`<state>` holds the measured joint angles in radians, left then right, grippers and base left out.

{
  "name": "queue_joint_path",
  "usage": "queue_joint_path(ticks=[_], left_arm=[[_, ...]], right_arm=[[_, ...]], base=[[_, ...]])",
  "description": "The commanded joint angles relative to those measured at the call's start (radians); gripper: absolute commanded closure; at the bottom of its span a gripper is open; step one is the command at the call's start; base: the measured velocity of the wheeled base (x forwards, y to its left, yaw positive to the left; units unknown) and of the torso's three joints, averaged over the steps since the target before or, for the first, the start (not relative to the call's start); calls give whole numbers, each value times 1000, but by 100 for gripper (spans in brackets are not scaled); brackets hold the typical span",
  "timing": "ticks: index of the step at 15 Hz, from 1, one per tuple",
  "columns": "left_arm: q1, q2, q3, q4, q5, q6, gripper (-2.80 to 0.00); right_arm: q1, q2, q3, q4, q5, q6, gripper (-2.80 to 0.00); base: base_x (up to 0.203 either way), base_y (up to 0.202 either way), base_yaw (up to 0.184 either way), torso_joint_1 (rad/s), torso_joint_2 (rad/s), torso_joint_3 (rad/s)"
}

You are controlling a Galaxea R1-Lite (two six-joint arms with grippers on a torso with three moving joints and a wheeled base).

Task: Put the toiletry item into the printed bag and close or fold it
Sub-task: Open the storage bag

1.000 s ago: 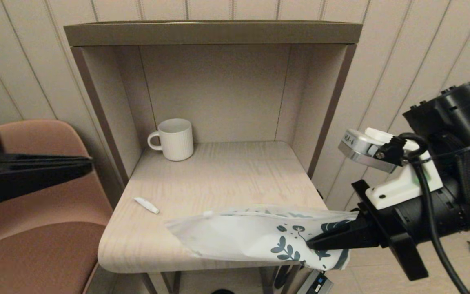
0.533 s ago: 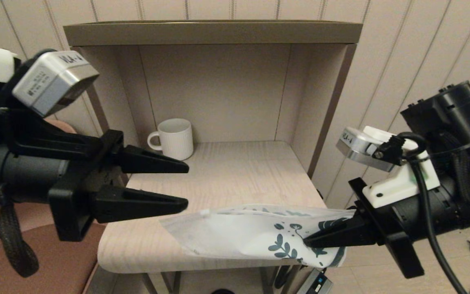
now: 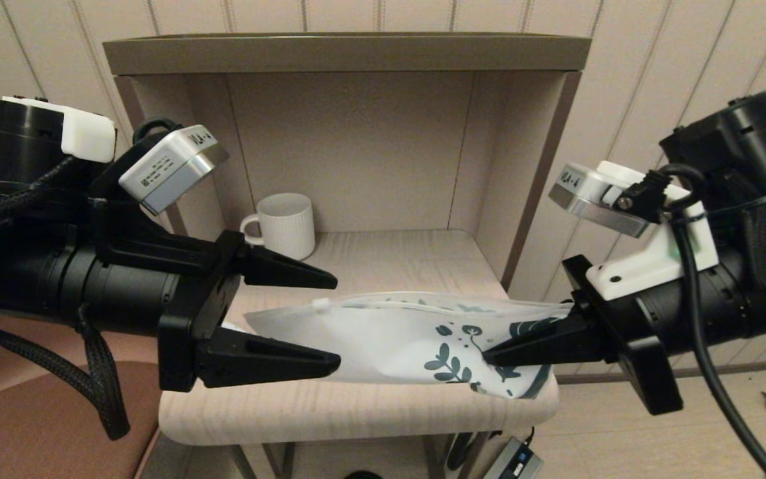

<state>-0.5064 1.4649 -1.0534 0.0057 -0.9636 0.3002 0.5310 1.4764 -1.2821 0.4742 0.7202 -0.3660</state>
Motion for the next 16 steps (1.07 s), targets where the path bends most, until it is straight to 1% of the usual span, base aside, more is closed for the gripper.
queue_joint_path(ticks=[1,6,14,15,16], left_arm=[[0,-2,3,0,-6,2,-280],[0,6,-8,-3,-4,4,-280],[0,0,13,-7,-3,4,-280],[0,-2,13,-12,-3,4,0],[0,-2,9,-12,-3,4,0]], right_arm=[[0,-1,-14,14,4,-2,0],[0,-1,-14,18,4,-2,0],[1,-2,-26,18,4,-1,0],[1,-2,-26,18,5,-1,0],[1,-2,-26,18,5,-1,0]], base=[[0,0,0,0,0,0],[0,0,0,0,0,0],[0,0,0,0,0,0],[0,0,0,0,0,0],[0,0,0,0,0,0]])
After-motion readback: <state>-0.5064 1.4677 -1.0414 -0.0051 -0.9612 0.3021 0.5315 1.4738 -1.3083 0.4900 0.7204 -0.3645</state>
